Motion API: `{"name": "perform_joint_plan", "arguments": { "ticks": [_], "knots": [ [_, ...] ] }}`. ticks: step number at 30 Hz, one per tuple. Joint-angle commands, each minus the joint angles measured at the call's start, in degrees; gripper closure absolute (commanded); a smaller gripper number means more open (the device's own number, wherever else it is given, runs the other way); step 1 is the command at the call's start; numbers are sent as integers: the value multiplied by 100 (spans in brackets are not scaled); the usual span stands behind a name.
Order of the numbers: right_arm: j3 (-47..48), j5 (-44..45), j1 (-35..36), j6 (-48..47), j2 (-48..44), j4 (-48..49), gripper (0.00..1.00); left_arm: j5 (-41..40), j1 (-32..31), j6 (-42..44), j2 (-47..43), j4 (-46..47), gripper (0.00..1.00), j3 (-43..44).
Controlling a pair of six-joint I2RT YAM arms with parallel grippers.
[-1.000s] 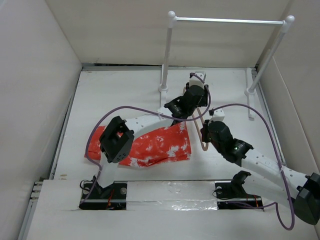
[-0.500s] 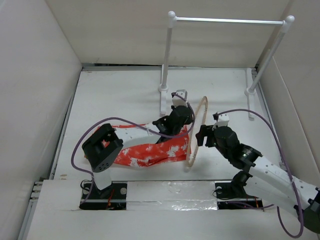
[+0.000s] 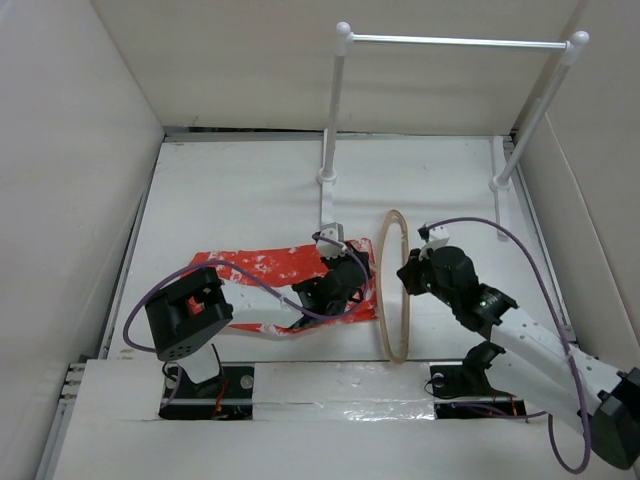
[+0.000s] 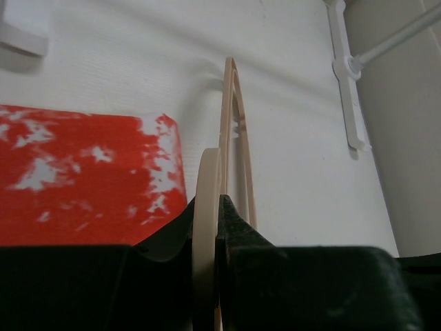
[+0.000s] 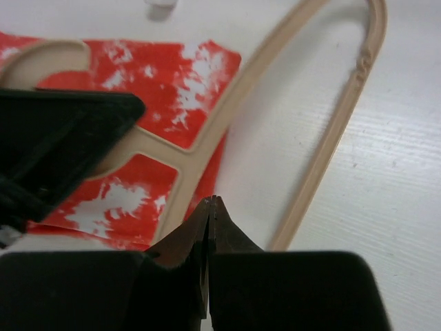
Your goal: Place the trousers on the hanger
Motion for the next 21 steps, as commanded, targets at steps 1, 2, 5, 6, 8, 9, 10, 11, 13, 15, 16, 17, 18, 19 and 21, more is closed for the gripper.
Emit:
{"name": "perform_joint_plan", "arguments": {
  "ticks": [1,2,5,6,8,9,10,11,13,15,16,17,18,19,21],
  "knots": [
    [-358,-649,-185,-105,379,828,93,-804,21,-233,-384,426,100,-341],
    [-429,-719,-186,-105,450,1134,87,-831,21,-216,-454,479,100,-420],
    [-675,-1245,-361,-70,940,2012,61,-849,21,-190,-534,444,100,-561],
    [-667,-1464,-414,-96,1125,2121,56,-849,21,-190,-543,479,100,-640],
    [-501,-1598,-414,-105,1686,2227,50,-753,82,-163,-508,523,100,-684],
    [-474,-1720,-414,-105,1881,2323,49,-700,134,-172,-490,523,100,-685],
    [-465,-1774,-414,-96,2048,2472,48,-673,135,-181,-473,514,100,-693],
    [-474,-1835,-414,-61,2224,2813,48,-664,135,-172,-446,523,100,-711],
    [-413,-1880,-414,-17,2743,2982,47,-577,188,-190,-420,576,100,-772],
    [-403,-1871,-414,62,3137,3245,46,-533,240,-181,-411,593,100,-825],
    [-430,-1914,-414,88,3262,3403,45,-524,240,-172,-411,611,100,-851],
    [-421,-1984,-414,124,3385,3596,45,-506,240,-155,-420,628,100,-878],
    [-412,-2037,-414,133,3499,3676,45,-497,301,-137,-420,655,100,-921],
    [-404,-2055,-414,167,3709,3747,46,-480,302,-119,-411,681,100,-939],
    [-438,-2125,-414,220,3834,3949,58,-436,354,-76,-437,716,100,-992]
  ]
}}
